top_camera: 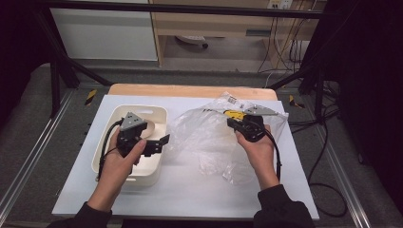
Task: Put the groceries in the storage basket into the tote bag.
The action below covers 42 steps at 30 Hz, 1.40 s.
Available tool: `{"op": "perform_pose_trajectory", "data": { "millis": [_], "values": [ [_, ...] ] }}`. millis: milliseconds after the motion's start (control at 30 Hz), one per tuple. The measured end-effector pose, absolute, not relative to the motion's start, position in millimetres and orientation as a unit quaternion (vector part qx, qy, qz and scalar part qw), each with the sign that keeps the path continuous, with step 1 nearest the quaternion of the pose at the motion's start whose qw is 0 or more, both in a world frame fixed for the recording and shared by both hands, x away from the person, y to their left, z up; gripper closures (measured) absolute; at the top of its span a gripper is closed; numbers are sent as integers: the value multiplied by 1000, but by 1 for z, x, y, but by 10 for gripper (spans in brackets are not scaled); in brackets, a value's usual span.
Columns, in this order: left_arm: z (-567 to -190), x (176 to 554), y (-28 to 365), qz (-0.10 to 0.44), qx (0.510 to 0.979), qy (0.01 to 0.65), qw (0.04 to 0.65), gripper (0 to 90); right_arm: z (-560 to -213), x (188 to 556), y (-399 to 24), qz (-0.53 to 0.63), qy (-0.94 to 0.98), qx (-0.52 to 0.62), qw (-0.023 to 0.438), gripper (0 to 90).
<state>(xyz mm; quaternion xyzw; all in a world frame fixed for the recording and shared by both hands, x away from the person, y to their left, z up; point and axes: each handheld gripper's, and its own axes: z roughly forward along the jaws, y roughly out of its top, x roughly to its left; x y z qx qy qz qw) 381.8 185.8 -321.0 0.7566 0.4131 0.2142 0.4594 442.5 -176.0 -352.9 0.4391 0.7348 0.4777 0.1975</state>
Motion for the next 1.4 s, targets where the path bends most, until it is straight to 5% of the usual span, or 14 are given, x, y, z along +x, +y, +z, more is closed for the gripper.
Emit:
{"op": "perform_pose_trajectory", "data": {
  "millis": [1400],
  "values": [
    [-329,375,273,230,729,478,433,76,-360,438,-175,472,747,431,184,900]
  ]
}}
